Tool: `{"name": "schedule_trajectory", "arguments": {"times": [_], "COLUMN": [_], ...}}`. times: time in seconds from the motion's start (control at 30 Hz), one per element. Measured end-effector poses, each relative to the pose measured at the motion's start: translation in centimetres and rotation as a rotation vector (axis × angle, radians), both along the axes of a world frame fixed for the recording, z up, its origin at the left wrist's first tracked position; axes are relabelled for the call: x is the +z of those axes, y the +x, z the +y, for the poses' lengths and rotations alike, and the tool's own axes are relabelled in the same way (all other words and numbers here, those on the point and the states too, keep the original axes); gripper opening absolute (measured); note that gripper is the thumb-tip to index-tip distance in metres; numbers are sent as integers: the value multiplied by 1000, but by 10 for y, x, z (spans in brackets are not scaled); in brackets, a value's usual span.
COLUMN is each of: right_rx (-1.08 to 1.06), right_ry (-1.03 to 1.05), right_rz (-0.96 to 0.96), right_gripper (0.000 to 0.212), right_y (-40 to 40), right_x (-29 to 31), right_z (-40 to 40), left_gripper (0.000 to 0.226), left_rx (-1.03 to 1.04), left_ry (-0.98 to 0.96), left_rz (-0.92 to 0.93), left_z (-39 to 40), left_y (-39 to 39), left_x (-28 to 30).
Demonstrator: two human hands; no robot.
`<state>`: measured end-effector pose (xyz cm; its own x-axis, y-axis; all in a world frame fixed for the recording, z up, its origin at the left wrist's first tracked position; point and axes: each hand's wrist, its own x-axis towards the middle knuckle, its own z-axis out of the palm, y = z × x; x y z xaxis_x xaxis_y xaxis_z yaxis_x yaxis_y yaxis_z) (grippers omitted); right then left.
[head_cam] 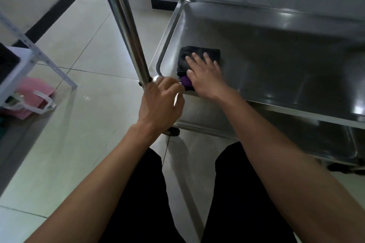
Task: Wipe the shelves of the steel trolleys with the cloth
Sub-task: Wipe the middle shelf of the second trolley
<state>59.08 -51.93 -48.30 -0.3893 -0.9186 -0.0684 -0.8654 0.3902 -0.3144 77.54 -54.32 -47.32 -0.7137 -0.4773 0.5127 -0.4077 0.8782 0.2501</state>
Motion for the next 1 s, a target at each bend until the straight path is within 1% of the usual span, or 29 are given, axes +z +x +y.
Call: {"name": "schedule_trajectory", "arguments": {"times": [0.1,0.2,0.3,0.4,0.47,0.67,0.8,0.9,1.0], "right_rx": [-80,-144,-199,-257,-293,-416,-497,-539,-545], "right_ry": [-21,-20,-11,6,21,55,60,64,61], "right_rz": [-5,-13,-8,-5,-3,8,44,60,84], "right_gripper": [54,54,54,53,53,53,52,53,53], "right_y": [-25,-50,-71,-89,-102,-139,-162,-168,-168], "right_x": [-1,-1,-2,-1,1,8,10,11,10], "right_z": [29,59,90,119,137,197,236,249,247], "left_gripper": [18,18,26,33,36,37,36,37,37], "left_rx": [-26,-3,-25,-51,-71,-145,-162,-173,-190], "left_ry": [-1,48,71,111,129,123,140,153,147], "left_rz": [2,-85,-187,-249,-271,-315,-384,-445,-419], "left_z": [8,18,29,37,42,59,67,71,70], "left_y": [-28,-52,-74,-95,-109,-153,-169,-170,-167], "left_x": [2,-2,-3,-3,-1,9,9,5,0]}}
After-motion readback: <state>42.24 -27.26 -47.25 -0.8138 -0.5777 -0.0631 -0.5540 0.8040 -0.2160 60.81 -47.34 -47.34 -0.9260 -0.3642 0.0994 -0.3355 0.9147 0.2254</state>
